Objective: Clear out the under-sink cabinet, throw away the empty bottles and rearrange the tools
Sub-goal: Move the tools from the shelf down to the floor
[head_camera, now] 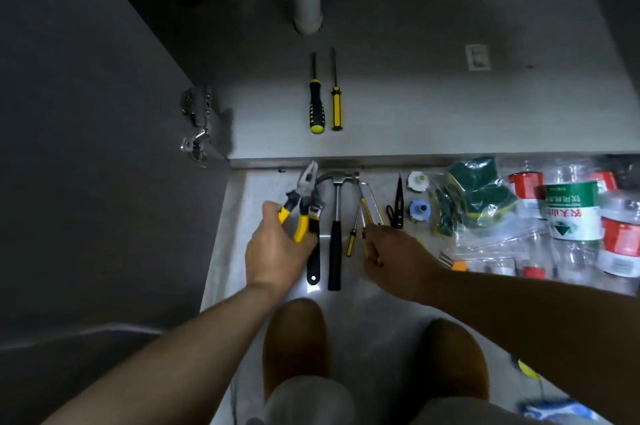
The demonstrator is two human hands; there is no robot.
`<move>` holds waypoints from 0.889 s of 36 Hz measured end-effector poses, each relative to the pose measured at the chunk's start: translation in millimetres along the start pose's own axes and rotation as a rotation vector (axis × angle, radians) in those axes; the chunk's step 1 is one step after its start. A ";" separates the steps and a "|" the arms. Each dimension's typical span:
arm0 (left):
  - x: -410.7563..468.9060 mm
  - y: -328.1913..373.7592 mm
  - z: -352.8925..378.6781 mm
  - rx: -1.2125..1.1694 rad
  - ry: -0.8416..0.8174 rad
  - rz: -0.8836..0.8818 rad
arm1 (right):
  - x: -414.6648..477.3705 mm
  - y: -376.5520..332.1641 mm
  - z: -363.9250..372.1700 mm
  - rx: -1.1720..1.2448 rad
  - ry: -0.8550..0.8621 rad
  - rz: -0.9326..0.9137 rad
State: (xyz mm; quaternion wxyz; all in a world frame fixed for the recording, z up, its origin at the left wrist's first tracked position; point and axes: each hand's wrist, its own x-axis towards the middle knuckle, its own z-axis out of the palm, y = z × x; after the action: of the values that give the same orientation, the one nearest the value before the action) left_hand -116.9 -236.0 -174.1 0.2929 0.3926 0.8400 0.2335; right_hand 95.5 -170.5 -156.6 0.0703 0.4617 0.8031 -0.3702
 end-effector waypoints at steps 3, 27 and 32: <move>-2.7 -22.8 10.2 0.025 -0.107 -0.107 | 9.9 -1.2 8.2 -0.002 -0.088 0.053; 19.9 -7.4 5.1 0.220 0.039 -0.198 | 28.2 -1.7 25.6 -0.137 -0.064 0.326; 42.0 49.5 -7.3 0.022 0.271 0.080 | 37.2 -7.6 2.4 -0.002 0.018 0.236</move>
State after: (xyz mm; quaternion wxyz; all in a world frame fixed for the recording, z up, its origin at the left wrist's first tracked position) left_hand -117.8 -174.9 -151.0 0.1628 0.3938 0.8581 0.2865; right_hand 67.9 -148.7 -171.2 0.1067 0.5563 0.7441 -0.3541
